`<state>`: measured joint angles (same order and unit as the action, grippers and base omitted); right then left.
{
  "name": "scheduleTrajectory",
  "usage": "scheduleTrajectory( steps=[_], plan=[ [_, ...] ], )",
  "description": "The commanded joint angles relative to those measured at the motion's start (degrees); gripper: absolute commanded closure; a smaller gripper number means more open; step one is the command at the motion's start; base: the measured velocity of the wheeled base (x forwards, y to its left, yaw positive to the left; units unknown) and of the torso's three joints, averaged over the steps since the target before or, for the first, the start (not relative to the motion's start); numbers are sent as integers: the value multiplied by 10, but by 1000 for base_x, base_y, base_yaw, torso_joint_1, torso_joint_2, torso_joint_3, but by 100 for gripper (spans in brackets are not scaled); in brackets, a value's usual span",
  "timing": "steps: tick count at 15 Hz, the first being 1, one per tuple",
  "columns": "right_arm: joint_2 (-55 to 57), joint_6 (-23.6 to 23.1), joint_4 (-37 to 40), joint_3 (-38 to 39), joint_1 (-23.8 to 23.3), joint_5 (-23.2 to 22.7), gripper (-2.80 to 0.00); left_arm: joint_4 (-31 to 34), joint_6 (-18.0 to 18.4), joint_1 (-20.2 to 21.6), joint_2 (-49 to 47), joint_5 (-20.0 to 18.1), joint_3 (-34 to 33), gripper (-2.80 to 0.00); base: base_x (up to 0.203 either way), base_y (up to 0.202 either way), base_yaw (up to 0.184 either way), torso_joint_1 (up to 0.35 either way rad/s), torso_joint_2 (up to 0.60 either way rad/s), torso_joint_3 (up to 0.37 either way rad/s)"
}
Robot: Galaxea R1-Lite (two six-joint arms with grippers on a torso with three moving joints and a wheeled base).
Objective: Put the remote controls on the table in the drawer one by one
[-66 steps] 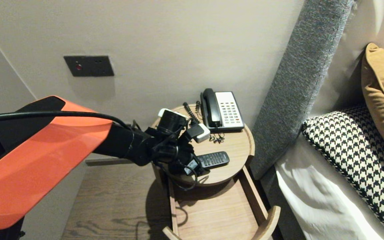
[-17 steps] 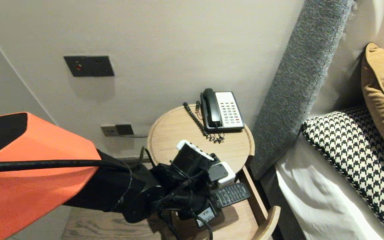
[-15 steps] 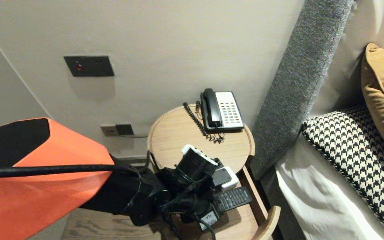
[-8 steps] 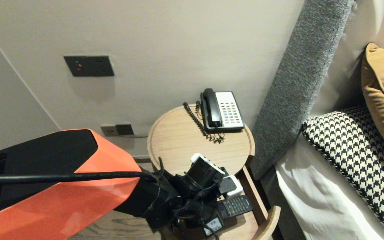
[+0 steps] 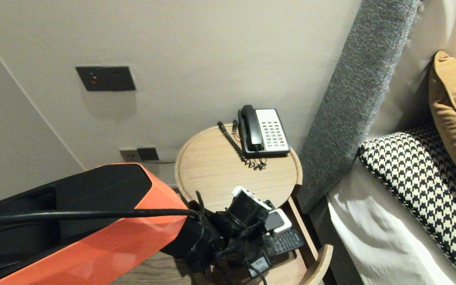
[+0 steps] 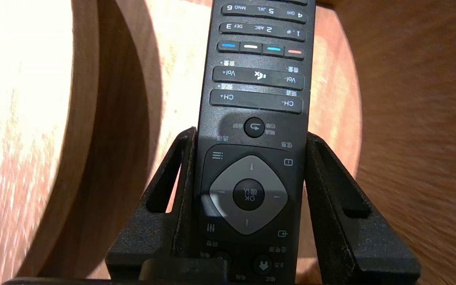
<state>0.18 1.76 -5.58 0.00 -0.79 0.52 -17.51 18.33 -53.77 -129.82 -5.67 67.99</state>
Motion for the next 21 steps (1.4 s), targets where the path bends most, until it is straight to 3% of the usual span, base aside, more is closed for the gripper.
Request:
scheduleTrajectory(
  steps=[1,4,11,21],
  plan=[
    [1,0,0,23,0,0,0,-7,2,4,-15,0,5,0,0,0,0,0,0,0],
    [0,0,0,23,0,0,0,-8,0,7,-25,-1,5,0,0,0,0,0,0,0],
    [0,0,0,23,0,0,0,-68,-1,26,-50,47,-1,0,0,0,0,0,0,0],
    [0,0,0,23,0,0,0,-95,-2,25,-77,46,-7,0,0,0,0,0,0,0]
  ],
)
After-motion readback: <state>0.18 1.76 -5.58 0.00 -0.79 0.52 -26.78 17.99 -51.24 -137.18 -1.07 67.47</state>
